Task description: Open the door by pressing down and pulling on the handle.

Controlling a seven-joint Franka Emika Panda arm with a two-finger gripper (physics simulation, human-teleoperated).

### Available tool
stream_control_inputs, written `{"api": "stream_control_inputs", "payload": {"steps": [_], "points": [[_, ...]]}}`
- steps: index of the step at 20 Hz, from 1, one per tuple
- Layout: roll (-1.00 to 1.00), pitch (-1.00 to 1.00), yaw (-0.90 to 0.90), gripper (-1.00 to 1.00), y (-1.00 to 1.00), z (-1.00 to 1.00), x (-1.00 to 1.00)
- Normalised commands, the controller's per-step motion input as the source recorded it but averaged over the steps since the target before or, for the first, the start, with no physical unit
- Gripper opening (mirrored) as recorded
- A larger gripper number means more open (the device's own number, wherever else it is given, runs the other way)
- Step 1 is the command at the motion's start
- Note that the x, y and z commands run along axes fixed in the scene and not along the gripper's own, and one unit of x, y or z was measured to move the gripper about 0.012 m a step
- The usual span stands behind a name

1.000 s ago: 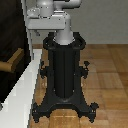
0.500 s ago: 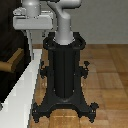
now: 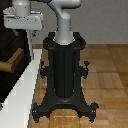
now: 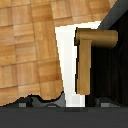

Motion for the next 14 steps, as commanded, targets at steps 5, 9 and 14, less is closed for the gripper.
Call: {"api": "stream_control_inputs", "payload": {"steps": [5, 9, 14], "points": [[0.0, 0.0, -0.03, 1.0, -0.4, 0.0, 0.0], [0.0, 0.0, 0.0, 1.0, 0.0, 0.0, 0.5], [0.0, 0.0, 0.0, 1.0, -0.2, 0.0, 0.0]]}}
